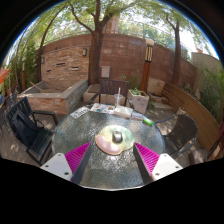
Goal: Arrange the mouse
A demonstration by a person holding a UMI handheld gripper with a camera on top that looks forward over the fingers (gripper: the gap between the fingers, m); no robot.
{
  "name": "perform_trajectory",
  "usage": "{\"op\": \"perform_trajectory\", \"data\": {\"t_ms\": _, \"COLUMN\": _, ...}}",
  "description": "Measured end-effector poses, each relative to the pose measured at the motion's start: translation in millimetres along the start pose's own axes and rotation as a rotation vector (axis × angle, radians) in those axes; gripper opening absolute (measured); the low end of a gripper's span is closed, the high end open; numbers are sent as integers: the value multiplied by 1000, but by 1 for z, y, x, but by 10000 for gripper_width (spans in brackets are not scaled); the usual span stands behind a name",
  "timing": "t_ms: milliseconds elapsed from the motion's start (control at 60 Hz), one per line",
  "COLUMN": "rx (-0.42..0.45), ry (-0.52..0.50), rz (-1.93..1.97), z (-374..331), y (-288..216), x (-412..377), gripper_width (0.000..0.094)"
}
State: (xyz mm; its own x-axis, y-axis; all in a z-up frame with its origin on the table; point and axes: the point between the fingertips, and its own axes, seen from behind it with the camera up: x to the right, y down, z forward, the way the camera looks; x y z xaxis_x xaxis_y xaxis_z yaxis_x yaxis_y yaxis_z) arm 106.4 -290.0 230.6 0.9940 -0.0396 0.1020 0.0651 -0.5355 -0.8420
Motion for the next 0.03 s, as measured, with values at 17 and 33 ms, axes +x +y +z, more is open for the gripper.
{"op": "perform_trajectory", "data": {"t_ms": 17, "rx": 0, "ry": 0, "rz": 1, "z": -1, "y": 0, "x": 0, "gripper_width": 857}}
{"op": "perform_trajectory", "data": {"t_ms": 33, "rx": 0, "ry": 1, "rz": 1, "z": -1, "y": 0, "x": 0, "gripper_width": 858}}
